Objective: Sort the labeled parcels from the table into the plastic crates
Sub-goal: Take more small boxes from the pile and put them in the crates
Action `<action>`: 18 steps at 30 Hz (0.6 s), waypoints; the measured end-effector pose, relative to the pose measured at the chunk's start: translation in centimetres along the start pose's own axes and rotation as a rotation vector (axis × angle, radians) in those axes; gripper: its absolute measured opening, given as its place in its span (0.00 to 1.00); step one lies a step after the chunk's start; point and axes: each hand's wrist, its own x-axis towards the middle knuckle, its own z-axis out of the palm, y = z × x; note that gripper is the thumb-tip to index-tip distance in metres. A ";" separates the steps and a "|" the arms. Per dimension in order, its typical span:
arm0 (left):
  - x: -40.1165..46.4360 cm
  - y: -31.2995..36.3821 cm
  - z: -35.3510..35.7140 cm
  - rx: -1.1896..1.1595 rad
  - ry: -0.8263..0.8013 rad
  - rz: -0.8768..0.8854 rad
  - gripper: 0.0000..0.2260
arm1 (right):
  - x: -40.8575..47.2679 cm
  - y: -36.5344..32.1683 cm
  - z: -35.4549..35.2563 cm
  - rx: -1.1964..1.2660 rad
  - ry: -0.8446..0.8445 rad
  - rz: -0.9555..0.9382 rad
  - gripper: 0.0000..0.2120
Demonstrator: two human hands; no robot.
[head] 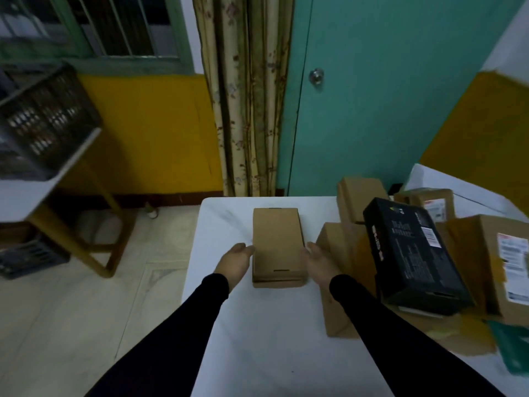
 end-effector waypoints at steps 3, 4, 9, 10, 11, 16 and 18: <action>1.7 -0.7 1.5 -0.064 -0.061 -0.086 0.26 | 1.6 1.5 0.6 -0.086 -0.063 0.049 0.22; 1.9 -0.8 2.1 -0.079 -0.084 -0.105 0.25 | 2.0 2.1 0.8 -0.111 -0.088 0.066 0.23; 2.3 -1.8 3.8 -0.091 -0.159 -0.092 0.23 | 1.6 2.5 1.4 -0.112 -0.163 0.116 0.27; 2.2 -1.6 3.6 -0.076 -0.137 -0.079 0.23 | 1.3 2.2 1.3 -0.108 -0.152 0.086 0.27; 2.1 -1.1 3.3 -0.060 -0.102 -0.053 0.22 | 1.2 1.8 1.1 -0.083 -0.123 0.068 0.27; 0.6 3.6 1.0 -0.022 0.081 0.126 0.15 | -0.1 -2.4 -1.2 0.056 0.047 -0.134 0.24; -0.7 6.0 -0.3 -0.048 0.117 0.210 0.14 | -0.7 -4.0 -2.3 0.031 0.076 -0.260 0.25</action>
